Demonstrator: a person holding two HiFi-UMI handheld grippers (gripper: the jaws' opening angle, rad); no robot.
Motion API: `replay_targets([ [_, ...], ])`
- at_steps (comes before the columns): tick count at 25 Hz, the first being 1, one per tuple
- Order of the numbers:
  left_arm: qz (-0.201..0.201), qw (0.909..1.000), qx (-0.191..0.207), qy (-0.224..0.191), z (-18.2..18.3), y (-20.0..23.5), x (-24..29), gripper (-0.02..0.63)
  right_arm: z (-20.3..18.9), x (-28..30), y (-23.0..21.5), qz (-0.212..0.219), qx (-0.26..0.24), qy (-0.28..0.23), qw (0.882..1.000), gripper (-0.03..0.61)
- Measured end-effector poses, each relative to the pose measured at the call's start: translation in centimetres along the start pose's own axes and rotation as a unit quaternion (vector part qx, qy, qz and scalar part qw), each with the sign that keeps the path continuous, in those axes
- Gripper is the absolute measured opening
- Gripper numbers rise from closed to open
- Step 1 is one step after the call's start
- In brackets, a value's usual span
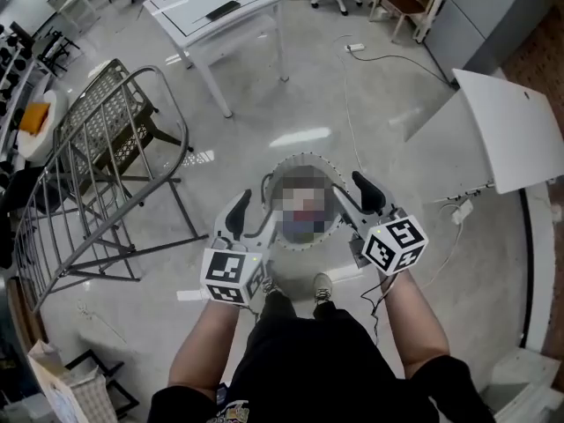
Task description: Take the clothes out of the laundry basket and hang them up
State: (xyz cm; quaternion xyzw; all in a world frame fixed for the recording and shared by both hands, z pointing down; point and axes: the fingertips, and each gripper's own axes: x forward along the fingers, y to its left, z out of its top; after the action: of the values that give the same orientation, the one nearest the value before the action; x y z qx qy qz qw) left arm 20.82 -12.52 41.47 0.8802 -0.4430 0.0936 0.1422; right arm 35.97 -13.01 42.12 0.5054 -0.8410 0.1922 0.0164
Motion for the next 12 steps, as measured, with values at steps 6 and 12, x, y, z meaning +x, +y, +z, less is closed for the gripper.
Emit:
replay_targets([
  [6, -0.043, 0.9991, -0.002, -0.002, 0.5, 3.9, 0.2, 0.233, 0.4, 2.8, 2.5, -0.039, -0.005, -0.003, 0.999, 0.238],
  [12, -0.076, 0.9971, -0.004, 0.005, -0.4, 6.8, 0.2, 0.233, 0.1, 5.2, 4.5, -0.064, -0.019, 0.000, 0.998, 0.239],
])
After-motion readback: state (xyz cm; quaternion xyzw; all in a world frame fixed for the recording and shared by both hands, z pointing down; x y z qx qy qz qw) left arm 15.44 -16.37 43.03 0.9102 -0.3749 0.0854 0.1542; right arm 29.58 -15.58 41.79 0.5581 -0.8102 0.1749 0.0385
